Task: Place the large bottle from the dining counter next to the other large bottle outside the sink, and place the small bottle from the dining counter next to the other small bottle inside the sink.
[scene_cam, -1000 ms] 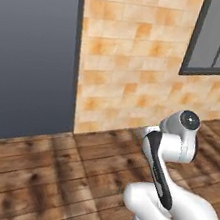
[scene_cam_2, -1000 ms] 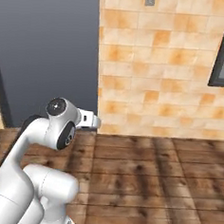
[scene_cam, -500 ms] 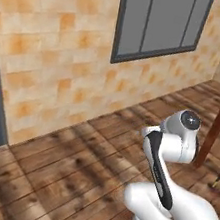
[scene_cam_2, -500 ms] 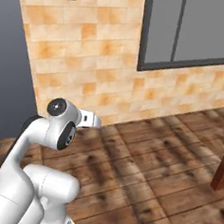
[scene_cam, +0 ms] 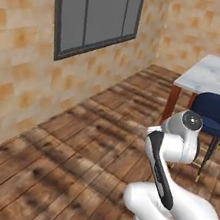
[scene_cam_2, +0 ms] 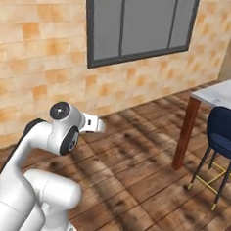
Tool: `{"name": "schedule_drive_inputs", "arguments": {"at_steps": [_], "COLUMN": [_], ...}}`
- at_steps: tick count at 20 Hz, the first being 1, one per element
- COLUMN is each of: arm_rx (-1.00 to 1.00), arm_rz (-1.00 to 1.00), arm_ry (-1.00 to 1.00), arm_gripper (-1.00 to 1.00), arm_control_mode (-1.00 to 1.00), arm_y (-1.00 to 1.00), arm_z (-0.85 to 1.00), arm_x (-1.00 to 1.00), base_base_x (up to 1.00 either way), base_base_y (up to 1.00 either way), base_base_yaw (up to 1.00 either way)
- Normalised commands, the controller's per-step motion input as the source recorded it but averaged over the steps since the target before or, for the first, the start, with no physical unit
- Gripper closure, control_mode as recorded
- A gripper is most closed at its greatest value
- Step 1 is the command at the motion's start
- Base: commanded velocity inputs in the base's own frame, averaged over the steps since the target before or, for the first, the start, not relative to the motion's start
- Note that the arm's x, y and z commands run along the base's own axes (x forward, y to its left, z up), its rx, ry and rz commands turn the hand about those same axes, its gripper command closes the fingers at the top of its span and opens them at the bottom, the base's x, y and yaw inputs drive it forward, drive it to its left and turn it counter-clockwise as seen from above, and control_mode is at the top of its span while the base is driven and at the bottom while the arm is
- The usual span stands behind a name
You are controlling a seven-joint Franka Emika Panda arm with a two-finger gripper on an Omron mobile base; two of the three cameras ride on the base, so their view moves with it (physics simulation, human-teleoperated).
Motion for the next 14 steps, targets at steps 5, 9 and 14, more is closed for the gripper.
{"name": "schedule_drive_inputs", "arguments": {"at_steps": [5,9,14], "arm_rx": [0.00,0.00,0.00], "arm_rz": [0.00,0.00,0.00], "arm_ry": [0.00,0.00,0.00], "arm_gripper": [-1.00,-1.00,-1.00], "arm_control_mode": [1.00,1.00,1.00], "arm_y": [0.00,0.00,0.00], "arm_z": [0.00,0.00,0.00], "arm_x": [0.00,0.00,0.00], "base_base_x": [0.43,0.44,0.35], "base_base_y": [-0.22,-0.06,-0.10], "base_base_yaw": [-0.34,-0.35,-0.41]}}
